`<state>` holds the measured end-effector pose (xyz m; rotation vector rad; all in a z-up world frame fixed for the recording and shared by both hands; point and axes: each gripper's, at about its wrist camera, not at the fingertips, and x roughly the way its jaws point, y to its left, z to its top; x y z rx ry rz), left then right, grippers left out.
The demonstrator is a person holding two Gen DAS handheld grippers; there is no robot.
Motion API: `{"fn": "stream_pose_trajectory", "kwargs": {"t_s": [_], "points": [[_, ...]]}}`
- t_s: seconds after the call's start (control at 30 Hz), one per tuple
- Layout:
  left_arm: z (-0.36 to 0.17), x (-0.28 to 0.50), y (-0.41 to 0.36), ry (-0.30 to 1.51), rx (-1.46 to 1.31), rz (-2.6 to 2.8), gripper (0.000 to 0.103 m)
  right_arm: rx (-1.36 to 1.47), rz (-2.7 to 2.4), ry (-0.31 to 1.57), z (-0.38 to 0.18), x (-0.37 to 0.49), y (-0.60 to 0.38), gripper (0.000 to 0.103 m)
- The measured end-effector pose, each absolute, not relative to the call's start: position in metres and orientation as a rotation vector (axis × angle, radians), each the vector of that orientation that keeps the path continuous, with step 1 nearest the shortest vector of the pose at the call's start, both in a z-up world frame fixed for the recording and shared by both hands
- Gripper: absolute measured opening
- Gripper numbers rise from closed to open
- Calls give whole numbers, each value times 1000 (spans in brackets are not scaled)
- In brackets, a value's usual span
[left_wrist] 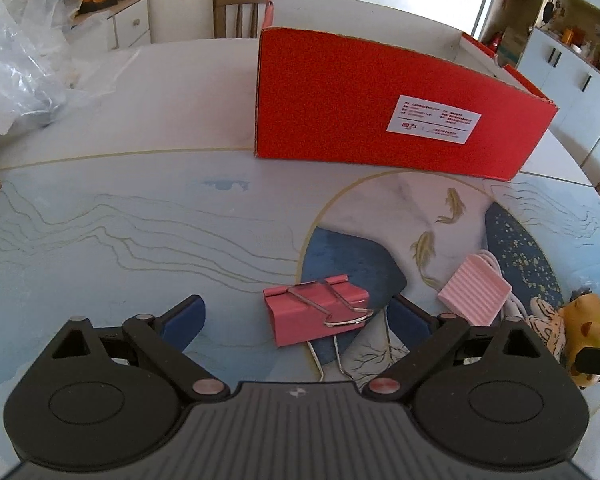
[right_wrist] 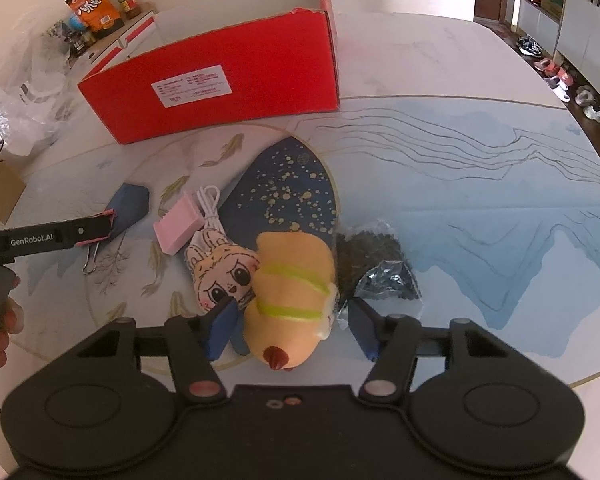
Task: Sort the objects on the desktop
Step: 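Grasp the pink binder clip with the left gripper while the right gripper grasps the yellow plush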
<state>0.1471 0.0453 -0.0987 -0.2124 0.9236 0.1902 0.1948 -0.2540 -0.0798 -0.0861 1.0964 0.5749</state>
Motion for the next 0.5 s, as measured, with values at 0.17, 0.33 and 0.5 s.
{"fn": "stream_pose_trajectory", "kwargs": {"t_s": [0.17,0.33,0.5], "points": [[-98,148,43,924,-205,186,72,-82,572,1104,-83,195,-254,57],[-96,147,40,926,-197,170,54,-79,565,1100,-82,195,-252,55],[-96,146,37,935,-187,160,52,-79,563,1098,-82,194,-252,52]]}}
